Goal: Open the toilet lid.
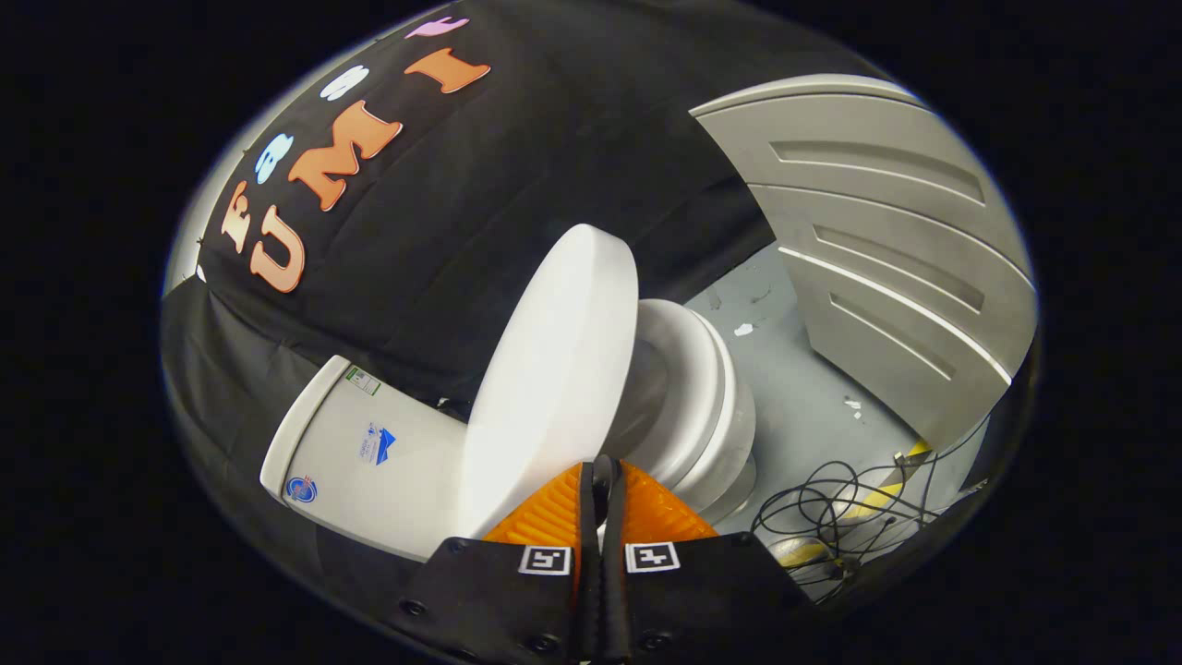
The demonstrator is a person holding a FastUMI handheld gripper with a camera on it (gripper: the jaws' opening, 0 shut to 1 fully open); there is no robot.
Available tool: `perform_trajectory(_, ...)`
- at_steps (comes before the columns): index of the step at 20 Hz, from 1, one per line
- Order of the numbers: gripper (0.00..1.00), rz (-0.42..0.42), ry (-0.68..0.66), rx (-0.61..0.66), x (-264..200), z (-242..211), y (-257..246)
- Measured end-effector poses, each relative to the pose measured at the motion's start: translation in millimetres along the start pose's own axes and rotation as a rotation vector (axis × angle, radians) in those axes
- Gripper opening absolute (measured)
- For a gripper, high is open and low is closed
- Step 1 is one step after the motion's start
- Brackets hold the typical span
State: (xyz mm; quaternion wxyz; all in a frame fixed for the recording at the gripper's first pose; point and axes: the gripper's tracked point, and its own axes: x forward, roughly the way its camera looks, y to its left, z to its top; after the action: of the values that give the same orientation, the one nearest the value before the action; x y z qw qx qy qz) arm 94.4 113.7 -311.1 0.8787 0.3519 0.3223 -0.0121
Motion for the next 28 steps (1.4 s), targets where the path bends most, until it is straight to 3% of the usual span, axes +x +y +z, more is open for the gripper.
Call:
perform_trajectory(4,0.08,-0.034,-0.026,-0.045,-5.9,7.5,15.8)
perform_trajectory(9,0.08,-0.047,-0.123,-0.250,-22.3,26.8,72.3)
perform_trajectory(17,0.08,-0.077,-0.134,-0.299,-28.6,31.3,104.2)
perform_trajectory(28,0.08,-0.102,-0.184,-0.488,-43.1,32.4,172.4)
